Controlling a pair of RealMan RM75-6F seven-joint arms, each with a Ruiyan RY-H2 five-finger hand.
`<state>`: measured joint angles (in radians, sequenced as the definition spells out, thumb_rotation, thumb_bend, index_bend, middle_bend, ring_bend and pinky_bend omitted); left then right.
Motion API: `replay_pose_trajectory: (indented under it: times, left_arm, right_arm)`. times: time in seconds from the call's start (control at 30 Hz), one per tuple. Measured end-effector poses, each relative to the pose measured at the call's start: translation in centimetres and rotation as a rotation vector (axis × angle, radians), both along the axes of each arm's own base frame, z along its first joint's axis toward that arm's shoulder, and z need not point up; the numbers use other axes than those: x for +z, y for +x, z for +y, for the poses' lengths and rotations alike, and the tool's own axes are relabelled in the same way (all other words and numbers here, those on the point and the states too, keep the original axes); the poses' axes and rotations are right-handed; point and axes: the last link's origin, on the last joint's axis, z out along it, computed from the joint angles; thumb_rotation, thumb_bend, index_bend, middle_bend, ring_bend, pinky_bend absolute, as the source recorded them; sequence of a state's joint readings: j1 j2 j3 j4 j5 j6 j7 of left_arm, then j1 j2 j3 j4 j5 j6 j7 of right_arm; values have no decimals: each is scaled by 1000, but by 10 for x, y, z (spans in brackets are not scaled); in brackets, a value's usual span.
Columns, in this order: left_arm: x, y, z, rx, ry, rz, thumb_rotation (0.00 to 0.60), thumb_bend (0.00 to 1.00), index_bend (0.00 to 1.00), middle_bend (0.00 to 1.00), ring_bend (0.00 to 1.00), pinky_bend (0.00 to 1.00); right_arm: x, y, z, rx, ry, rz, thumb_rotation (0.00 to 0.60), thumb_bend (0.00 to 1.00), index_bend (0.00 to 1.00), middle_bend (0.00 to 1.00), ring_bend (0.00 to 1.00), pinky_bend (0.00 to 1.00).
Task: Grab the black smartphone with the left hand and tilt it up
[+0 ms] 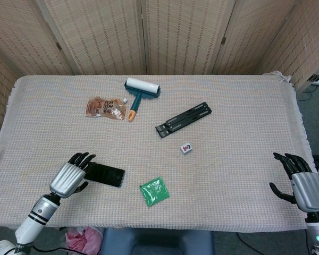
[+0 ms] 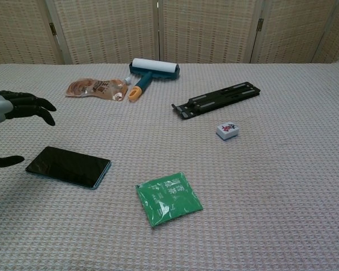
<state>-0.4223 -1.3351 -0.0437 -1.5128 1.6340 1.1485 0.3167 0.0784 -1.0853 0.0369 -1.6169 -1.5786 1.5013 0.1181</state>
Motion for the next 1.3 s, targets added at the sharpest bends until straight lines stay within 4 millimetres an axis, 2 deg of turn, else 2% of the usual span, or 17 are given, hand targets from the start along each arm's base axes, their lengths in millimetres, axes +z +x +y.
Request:
replay_pose_trajectory:
  times: [0.2, 0.4, 0.73, 1.3]
  left_arm:
    - [-25, -2, 10, 22, -44, 41, 600, 267, 258, 173, 150, 195]
    - [-36, -5, 16, 44, -50, 69, 600, 267, 263, 181, 151, 195]
    - [-44, 0, 20, 75, -64, 100, 600, 267, 207, 190, 151, 195]
    - [-51, 4, 23, 110, -56, 125, 600, 267, 265, 289, 196, 195]
  right_arm:
    - [1, -1, 1, -5, -2, -2, 600, 212, 149, 241, 156, 163]
    - [0, -2, 1, -4, 0, -3, 600, 213, 149, 241, 156, 163]
    - [1, -2, 4, -7, -6, -5, 600, 212, 149, 241, 156, 163]
    - [2, -5, 7, -11, -8, -10, 600, 213, 149, 241, 155, 163]
